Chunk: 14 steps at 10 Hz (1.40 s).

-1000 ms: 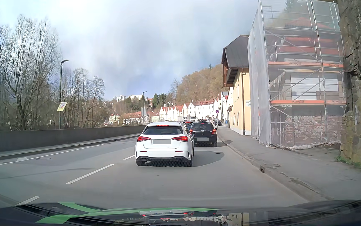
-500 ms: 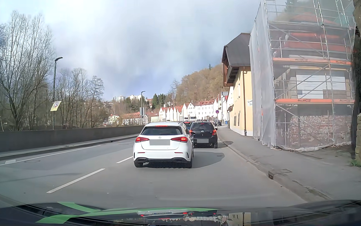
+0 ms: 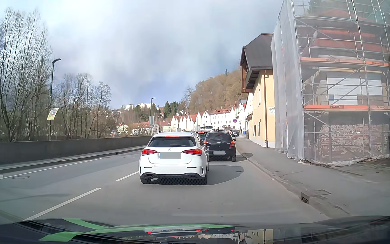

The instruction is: Follow the waypoints while adhering to traffic rules and regulations

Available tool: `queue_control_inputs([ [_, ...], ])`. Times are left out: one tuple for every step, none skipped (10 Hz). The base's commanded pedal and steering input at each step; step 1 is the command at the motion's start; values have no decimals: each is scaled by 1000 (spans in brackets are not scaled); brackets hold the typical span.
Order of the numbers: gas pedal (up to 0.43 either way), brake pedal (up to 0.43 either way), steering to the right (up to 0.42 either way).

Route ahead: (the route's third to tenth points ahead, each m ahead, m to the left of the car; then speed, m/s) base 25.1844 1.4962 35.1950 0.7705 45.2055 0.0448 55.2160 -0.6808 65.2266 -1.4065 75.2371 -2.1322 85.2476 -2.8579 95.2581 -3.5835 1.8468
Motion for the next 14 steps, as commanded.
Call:
queue_control_inputs([
  [0,152,4],
  [0,159,4],
  [0,165,4],
  [0,165,3],
  [0,171,0],
  [0,171,-5],
  [0,177,-7],
  [0,189,-8],
  [0,189,-8],
  [0,195,-9],
  [0,201,-9],
  [0,201,-8],
  [0,207,-8],
  [0,207,-10],
])
